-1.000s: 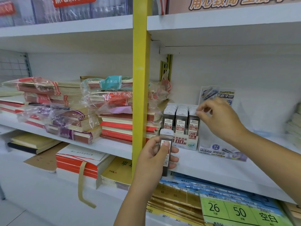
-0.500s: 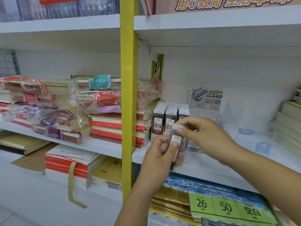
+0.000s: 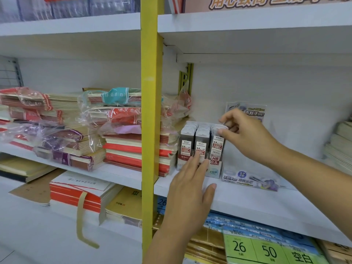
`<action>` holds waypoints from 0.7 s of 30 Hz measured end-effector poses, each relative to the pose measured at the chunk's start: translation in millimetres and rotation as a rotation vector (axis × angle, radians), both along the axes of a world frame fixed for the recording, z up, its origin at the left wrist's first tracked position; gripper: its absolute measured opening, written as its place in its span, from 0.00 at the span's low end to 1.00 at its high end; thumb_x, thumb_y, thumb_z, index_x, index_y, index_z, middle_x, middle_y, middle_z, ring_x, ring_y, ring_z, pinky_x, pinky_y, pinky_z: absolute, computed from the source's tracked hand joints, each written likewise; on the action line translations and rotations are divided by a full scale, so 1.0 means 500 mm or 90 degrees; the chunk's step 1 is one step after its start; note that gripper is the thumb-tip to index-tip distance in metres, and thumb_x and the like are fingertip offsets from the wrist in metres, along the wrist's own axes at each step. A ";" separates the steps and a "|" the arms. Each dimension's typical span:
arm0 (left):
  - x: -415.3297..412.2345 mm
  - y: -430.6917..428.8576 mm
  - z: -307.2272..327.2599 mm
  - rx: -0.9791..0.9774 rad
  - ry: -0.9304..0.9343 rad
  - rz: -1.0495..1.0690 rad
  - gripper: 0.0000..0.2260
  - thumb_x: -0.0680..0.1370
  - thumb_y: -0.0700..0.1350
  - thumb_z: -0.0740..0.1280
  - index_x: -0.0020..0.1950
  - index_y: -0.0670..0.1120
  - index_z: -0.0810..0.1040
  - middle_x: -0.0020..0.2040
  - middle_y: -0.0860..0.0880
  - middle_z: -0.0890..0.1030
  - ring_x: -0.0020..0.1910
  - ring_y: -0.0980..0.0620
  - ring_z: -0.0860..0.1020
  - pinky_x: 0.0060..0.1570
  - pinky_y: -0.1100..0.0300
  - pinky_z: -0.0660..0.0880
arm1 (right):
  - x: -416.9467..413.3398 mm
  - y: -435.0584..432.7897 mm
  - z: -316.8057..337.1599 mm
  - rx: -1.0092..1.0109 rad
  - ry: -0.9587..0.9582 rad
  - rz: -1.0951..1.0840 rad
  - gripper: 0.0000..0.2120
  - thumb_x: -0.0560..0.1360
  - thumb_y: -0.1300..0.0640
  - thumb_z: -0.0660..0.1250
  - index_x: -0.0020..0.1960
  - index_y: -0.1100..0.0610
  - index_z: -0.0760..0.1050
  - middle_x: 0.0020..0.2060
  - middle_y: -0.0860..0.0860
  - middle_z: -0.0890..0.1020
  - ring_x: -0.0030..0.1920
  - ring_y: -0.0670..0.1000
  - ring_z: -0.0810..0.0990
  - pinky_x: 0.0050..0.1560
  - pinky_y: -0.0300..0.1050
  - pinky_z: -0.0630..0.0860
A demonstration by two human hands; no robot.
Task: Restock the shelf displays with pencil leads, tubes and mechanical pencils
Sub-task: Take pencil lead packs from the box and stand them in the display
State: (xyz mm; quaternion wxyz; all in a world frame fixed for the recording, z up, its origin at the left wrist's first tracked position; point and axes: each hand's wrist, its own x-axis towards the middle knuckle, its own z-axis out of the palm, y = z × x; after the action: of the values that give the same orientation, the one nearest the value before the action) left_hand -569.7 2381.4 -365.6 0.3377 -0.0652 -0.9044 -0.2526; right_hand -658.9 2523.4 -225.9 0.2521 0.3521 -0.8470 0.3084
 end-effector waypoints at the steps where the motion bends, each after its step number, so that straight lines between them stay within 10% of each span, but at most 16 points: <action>1: -0.001 -0.002 -0.002 0.001 0.002 -0.002 0.26 0.83 0.58 0.56 0.80 0.60 0.53 0.78 0.67 0.41 0.73 0.71 0.38 0.73 0.65 0.45 | -0.006 -0.003 0.000 -0.005 -0.010 -0.006 0.07 0.74 0.54 0.71 0.50 0.49 0.74 0.42 0.43 0.78 0.43 0.44 0.76 0.45 0.40 0.73; 11: 0.024 -0.004 0.004 0.049 0.049 -0.037 0.23 0.82 0.52 0.63 0.77 0.54 0.66 0.79 0.60 0.60 0.77 0.62 0.55 0.76 0.61 0.55 | 0.016 0.011 -0.048 0.020 0.078 -0.088 0.17 0.77 0.55 0.67 0.65 0.51 0.73 0.50 0.47 0.70 0.54 0.49 0.71 0.57 0.41 0.67; 16: 0.096 0.050 -0.038 0.011 0.231 -0.058 0.13 0.78 0.47 0.65 0.60 0.46 0.80 0.55 0.50 0.81 0.55 0.52 0.75 0.59 0.68 0.66 | 0.184 0.113 -0.123 -0.204 -0.008 0.092 0.08 0.78 0.53 0.64 0.55 0.42 0.75 0.40 0.44 0.78 0.40 0.47 0.77 0.41 0.35 0.73; 21: 0.191 0.118 -0.253 -0.028 -0.276 -0.261 0.14 0.80 0.50 0.65 0.66 0.53 0.76 0.59 0.57 0.76 0.52 0.60 0.74 0.51 0.66 0.73 | 0.295 0.266 -0.403 -0.025 -0.299 0.031 0.06 0.78 0.52 0.64 0.50 0.41 0.76 0.39 0.41 0.79 0.36 0.44 0.77 0.35 0.34 0.71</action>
State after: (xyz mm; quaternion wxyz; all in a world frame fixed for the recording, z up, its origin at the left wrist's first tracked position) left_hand -474.1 2440.2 -492.2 0.0773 -0.1987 -0.9286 -0.3038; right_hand -511.6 2656.5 -427.5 0.0472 0.2860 -0.8676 0.4041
